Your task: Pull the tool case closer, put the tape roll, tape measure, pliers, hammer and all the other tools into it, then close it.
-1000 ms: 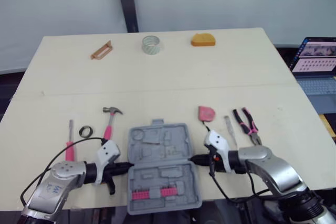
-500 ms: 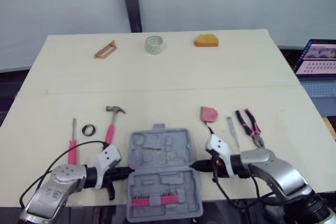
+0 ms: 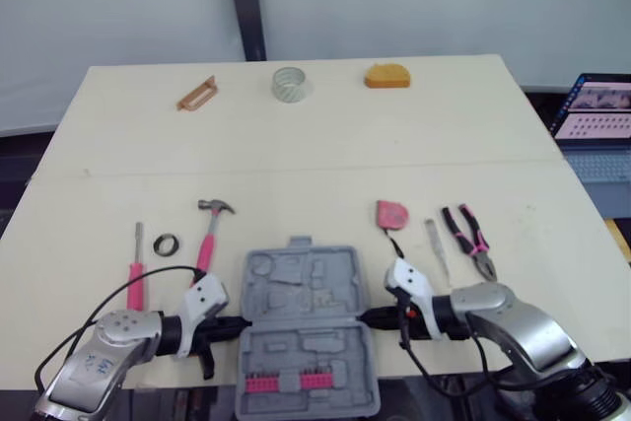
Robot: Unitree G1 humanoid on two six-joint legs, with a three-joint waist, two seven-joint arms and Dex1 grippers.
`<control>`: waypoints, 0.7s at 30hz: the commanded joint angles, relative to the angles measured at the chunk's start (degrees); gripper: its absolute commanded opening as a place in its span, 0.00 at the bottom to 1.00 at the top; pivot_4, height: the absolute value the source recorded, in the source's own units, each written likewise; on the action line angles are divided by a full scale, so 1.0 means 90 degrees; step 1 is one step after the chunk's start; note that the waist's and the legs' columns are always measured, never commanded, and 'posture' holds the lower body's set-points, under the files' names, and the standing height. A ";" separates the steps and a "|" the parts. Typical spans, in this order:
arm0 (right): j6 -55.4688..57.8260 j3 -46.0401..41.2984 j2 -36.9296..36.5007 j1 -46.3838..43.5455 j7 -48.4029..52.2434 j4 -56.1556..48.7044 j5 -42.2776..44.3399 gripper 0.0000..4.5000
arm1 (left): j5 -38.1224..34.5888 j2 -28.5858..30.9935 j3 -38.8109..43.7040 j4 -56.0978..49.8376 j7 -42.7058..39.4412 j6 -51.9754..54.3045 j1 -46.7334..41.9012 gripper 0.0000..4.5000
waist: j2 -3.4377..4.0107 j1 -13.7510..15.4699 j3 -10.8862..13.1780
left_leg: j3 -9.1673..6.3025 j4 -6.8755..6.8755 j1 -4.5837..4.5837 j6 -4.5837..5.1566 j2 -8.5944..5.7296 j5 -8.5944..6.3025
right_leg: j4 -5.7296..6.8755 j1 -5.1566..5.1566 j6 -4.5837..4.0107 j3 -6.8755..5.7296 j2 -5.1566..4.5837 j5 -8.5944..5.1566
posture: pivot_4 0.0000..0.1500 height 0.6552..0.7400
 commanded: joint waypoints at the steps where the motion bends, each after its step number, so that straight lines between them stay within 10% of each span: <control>1: -0.0009 -0.0014 -0.0061 0.0035 0.0124 -0.0306 0.0150 0.01 | 0.0026 0.0048 -0.0185 0.0023 -0.0033 0.0093 0.0191 0.00 | 0.0000 0.0000 0.0000 | 0.0000 0.0000 0.0000 0.0000 0.0000 0.0000 | 0.0000 0.0000 0.0000 0.0000 0.0000 0.0000 | 1.00 1.00; 21: -0.0074 -0.0077 -0.0123 -0.0028 0.0117 -0.0143 0.0083 0.01 | 0.0016 0.0103 -0.0014 0.0088 -0.0013 0.0073 0.0221 0.00 | 0.0000 -0.0003 0.0000 | 0.0000 0.0000 0.0000 0.0000 0.0000 0.0000 | 0.0000 0.0000 0.0000 0.0000 0.0000 0.0000 | 1.00 1.00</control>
